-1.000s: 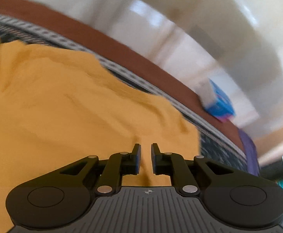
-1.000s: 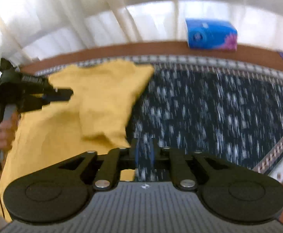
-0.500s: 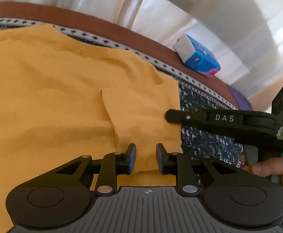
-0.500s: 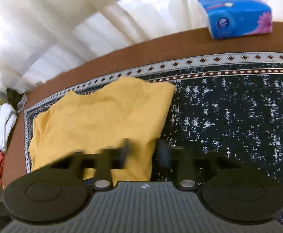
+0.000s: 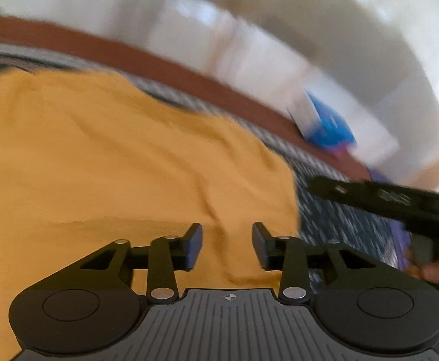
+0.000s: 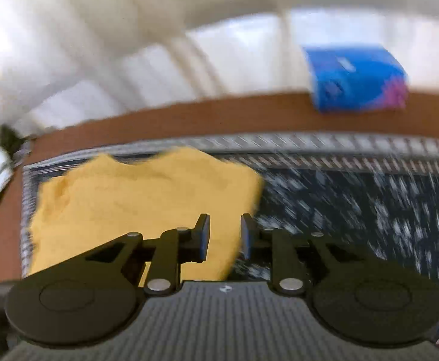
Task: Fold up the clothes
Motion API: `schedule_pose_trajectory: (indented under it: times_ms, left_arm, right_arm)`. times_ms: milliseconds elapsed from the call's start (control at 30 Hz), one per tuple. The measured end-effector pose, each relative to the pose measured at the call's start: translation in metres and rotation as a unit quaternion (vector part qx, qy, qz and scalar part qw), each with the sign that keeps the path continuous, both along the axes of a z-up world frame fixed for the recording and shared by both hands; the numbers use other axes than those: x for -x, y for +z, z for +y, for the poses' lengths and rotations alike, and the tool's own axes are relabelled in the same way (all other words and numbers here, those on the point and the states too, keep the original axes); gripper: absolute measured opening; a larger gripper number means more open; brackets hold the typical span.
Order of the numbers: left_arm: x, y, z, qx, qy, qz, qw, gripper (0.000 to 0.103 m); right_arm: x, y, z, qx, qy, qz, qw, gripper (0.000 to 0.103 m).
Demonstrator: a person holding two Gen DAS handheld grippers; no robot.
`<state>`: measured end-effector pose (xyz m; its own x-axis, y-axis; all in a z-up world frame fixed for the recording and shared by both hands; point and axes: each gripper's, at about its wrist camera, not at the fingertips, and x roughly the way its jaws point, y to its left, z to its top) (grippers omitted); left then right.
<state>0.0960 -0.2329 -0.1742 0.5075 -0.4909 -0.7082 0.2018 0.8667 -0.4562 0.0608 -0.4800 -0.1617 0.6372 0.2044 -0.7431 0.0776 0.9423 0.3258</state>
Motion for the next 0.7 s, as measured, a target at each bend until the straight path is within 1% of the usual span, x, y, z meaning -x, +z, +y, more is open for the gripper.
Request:
schedule_pose_trajectory:
  times_ms: [33,67,100,167,267,367,433,500,567,700]
  left_arm:
    - [0.003,0.005,0.013,-0.006,0.028,-0.012,0.9995,0.058]
    - [0.005,0.01,0.027,-0.013,0.055,-0.02,0.9982,0.059]
    - [0.008,0.015,0.042,-0.019,0.081,-0.025,0.9962,0.06]
    - [0.013,0.024,0.072,-0.032,0.134,-0.034,0.9899,0.067]
    - [0.018,0.031,0.12,-0.041,0.2,-0.041,0.978,0.072]
    - [0.014,0.028,0.165,-0.04,0.239,-0.033,0.9695,0.072]
    - [0.008,0.022,0.192,-0.029,0.253,-0.021,0.9669,0.072]
    - [0.001,0.015,0.214,-0.014,0.255,-0.009,0.9667,0.071]
    - [-0.008,0.008,0.228,0.0,0.244,-0.002,0.9697,0.071]
    - [-0.029,-0.004,0.24,0.015,0.198,0.009,0.9801,0.07]
  right_arm:
    - [-0.002,0.009,0.006,0.0,0.017,-0.011,1.0,0.029]
    - [-0.004,0.016,0.014,-0.001,0.032,-0.021,0.999,0.036]
    - [-0.007,0.022,0.022,-0.003,0.047,-0.03,0.998,0.04]
    - [-0.014,0.027,0.044,-0.01,0.08,-0.041,0.996,0.053]
    - [-0.027,0.033,0.08,-0.01,0.126,-0.046,0.991,0.055]
    - [-0.037,0.039,0.118,-0.007,0.165,-0.049,0.985,0.055]
    - [-0.048,0.041,0.145,-0.005,0.183,-0.048,0.982,0.055]
    - [-0.061,0.043,0.172,0.0,0.199,-0.046,0.979,0.055]
    - [-0.076,0.044,0.199,0.007,0.209,-0.041,0.977,0.055]
    - [-0.115,0.05,0.249,0.011,0.222,-0.028,0.975,0.055]
